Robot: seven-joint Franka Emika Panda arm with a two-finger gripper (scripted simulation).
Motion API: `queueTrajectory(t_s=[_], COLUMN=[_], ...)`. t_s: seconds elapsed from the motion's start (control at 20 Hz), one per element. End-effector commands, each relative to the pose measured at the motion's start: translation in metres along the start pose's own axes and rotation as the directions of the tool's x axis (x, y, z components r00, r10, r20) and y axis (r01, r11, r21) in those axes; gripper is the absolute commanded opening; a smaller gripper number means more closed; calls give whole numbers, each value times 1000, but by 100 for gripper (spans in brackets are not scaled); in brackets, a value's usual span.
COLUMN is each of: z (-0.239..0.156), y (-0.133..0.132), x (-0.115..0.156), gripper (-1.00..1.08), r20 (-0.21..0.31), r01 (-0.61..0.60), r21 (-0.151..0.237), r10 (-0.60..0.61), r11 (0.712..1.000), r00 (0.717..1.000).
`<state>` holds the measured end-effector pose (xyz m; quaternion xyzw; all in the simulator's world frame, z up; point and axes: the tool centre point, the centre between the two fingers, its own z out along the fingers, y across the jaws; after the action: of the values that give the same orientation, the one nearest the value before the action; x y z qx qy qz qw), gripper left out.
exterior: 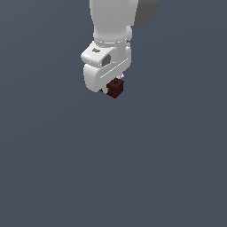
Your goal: Pick up the object and move it to a goal position.
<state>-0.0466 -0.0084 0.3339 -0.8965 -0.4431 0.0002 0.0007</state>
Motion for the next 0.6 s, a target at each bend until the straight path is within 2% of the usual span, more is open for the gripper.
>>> queueTrajectory(t_s=[0.0, 0.55], z=[-28, -128], y=[-1, -3], x=[-2, -9], gripper=[-100, -100], r20=[-1, 0], r01=[0, -2], r21=[-1, -1], r10=[0, 2], r11=[1000, 1000], r00=[1000, 1000])
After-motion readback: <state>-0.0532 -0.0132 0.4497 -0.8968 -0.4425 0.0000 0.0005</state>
